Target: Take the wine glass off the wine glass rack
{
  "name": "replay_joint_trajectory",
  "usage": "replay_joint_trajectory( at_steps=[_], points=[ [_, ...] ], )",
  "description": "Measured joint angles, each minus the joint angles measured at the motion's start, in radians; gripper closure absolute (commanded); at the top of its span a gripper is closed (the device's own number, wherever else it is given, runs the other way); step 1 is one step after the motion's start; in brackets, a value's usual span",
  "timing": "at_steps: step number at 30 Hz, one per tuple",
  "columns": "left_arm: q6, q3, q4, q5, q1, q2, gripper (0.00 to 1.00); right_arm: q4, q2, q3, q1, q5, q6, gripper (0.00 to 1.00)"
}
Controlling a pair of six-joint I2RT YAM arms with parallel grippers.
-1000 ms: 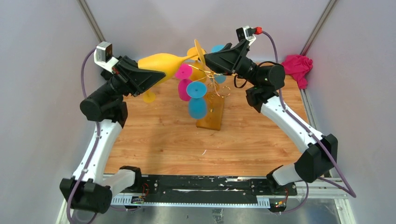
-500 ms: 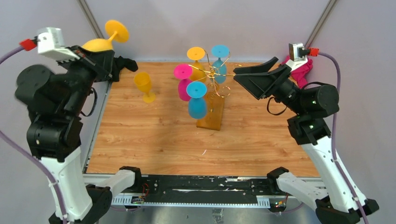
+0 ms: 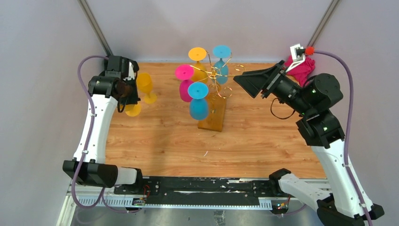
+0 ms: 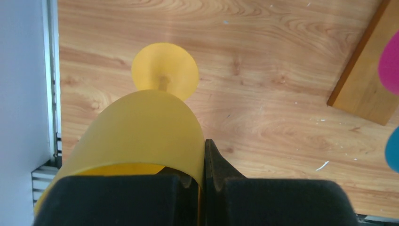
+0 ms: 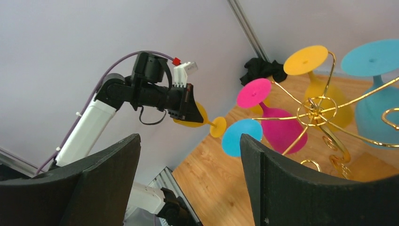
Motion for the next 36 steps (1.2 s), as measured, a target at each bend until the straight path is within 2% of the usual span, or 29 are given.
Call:
replay_joint_trajectory(
  at_steps=[7, 11, 16, 20, 29, 36],
  points=[
    [0.002, -0.037, 0.043, 0.028, 0.089, 0.025, 1.00, -0.048, 0.051, -0.003, -0.018, -0.003, -0.014, 0.18],
    [0.000, -0.024, 0.094, 0.050, 0.145, 0.147, 1.00, -0.048, 0.062, -0.003, -0.036, -0.020, -0.018, 0.18],
    [-0.002, 0.040, 0.138, 0.056, 0.183, 0.367, 1.00, -0.047, 0.084, -0.004, -0.072, -0.050, -0.018, 0.18],
    [-0.005, 0.094, 0.155, 0.054, 0.202, 0.478, 1.00, -0.029, 0.098, -0.033, -0.112, -0.084, -0.006, 0.18],
    [-0.006, 0.263, 0.188, 0.048, 0.241, 0.619, 1.00, 0.032, 0.153, -0.071, -0.167, -0.152, 0.050, 0.19],
    [-0.017, 0.281, 0.195, 0.050, 0.283, 0.699, 1.00, 0.089, 0.172, -0.083, -0.172, -0.182, 0.088, 0.19]
  ],
)
